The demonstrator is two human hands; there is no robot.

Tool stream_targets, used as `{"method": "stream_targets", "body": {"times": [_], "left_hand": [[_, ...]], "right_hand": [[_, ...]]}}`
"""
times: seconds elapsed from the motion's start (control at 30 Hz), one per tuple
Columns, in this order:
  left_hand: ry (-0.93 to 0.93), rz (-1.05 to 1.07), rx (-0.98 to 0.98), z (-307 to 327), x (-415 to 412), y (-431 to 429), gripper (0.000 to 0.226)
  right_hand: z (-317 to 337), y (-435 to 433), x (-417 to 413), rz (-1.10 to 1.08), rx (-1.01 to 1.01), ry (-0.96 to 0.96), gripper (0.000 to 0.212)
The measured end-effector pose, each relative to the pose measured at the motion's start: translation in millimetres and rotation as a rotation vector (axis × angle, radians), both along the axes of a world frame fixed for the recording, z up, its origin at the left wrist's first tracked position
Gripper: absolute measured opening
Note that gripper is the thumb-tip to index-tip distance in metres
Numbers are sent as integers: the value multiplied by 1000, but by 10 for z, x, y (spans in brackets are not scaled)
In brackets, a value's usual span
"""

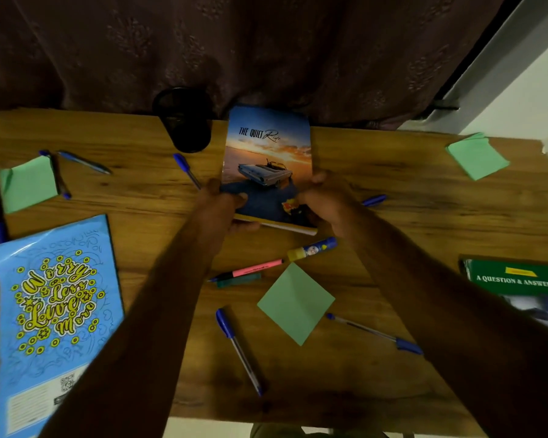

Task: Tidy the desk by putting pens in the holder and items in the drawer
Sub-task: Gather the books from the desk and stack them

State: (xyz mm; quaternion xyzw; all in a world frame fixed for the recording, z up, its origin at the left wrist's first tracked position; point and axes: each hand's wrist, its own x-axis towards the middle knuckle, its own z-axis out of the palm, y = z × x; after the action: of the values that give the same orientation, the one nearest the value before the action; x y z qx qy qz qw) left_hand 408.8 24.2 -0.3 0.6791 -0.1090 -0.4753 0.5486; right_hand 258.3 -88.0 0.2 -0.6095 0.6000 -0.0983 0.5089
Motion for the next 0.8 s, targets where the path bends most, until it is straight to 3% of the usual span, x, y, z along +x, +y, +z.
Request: {"method": "stream_targets", "body": {"times": [0.1, 0.17, 0.27, 0.4, 0.5, 0.6, 0.67, 0.73, 0.8], "left_hand": [[152, 8, -154, 89, -78, 130, 42], [141, -22, -206, 161, -153, 247, 44], [92, -122, -314, 289, -266, 432, 30], [108, -214, -391, 435, -402, 691, 32], [102, -347, -358, 377, -431, 819, 45], [66, -443, -255, 289, -406, 809, 46], [-167, -435, -200, 310, -424, 722, 47], [-424, -412, -218, 415, -494, 616, 62], [-429, -434, -313, 624, -633, 505, 72]], "right_hand": [[131, 28, -110, -38, 12, -103, 13], [222, 36, -175, -131, 142, -263, 20], [418, 57, -331, -214, 388, -579, 28], [533, 52, -600, -276, 415, -758, 42], [583, 86, -721, -263, 368, -790, 47], [712, 106, -807, -272, 195, -836, 46], [806, 103, -845, -266, 65, -853, 43], [927, 122, -839, -236, -13, -842, 43], [1076, 178, -813, -238, -56, -841, 42]]}}
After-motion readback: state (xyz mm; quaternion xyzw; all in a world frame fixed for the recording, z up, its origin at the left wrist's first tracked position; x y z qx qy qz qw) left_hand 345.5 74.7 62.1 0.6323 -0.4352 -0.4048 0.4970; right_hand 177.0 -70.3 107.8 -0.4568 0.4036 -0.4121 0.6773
